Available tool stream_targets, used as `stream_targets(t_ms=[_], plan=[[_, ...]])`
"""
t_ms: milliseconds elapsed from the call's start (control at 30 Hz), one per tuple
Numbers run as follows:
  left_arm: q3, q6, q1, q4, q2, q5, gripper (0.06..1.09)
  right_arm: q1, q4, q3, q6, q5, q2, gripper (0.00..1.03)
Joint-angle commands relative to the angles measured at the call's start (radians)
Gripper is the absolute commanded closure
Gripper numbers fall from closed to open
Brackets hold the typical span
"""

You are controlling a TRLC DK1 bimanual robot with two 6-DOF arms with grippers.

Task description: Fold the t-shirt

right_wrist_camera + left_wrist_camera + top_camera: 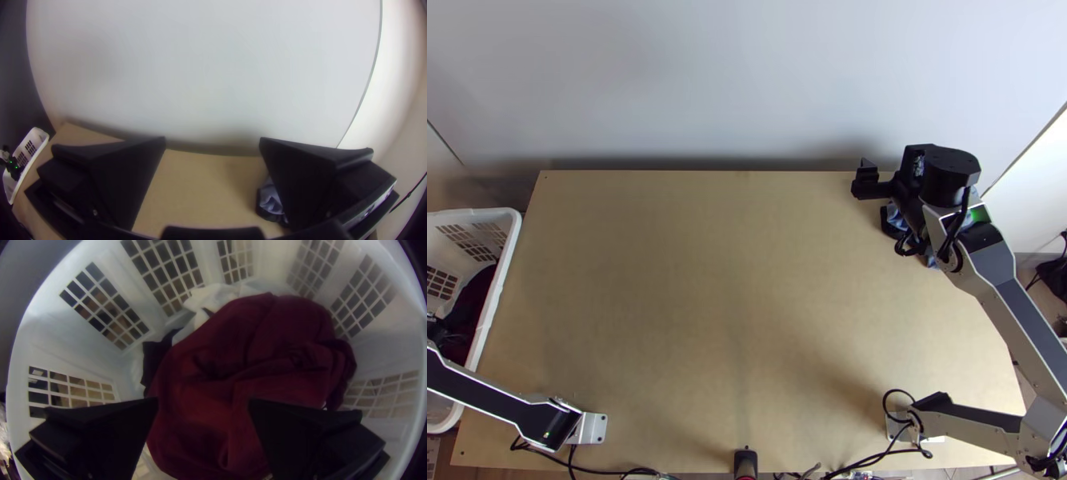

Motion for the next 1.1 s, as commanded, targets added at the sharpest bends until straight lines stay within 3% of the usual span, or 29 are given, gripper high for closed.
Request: stream_targets(t_ms=[0, 833, 867, 900, 933, 967, 1067], plan=[[0.007, -0.008, 0.006, 0.012, 0.058, 0.053, 0.11, 0.001, -0.017, -0.004, 0.001, 0.007, -0.006, 0.05], [0.062, -0.063, -0.081, -0.065, 0.11, 0.171, 0.11, -0.008, -0.02, -0.021, -0.014, 0.024, -0.006, 0.05], [0.065, -0.062, -0.082, -0.07, 0.115, 0.185, 0.15, -0.01, -0.02, -0.021, -0.016, 0.024, -0.006, 0.05], [0.065, -0.056, -0.082, -0.071, 0.116, 0.186, 0.28, -0.011, -0.02, -0.021, -0.017, 0.025, -0.006, 0.05], [0.065, -0.053, -0.081, -0.063, 0.118, 0.194, 0.5, -0.014, -0.02, -0.021, -0.019, 0.027, -0.006, 0.05], [0.065, -0.042, -0.079, -0.044, 0.121, 0.217, 0.88, -0.016, -0.02, -0.021, -0.02, 0.027, -0.006, 0.05], [0.071, -0.02, -0.078, -0.042, 0.135, 0.235, 0.89, -0.017, -0.02, -0.018, -0.027, 0.035, -0.006, 0.05]])
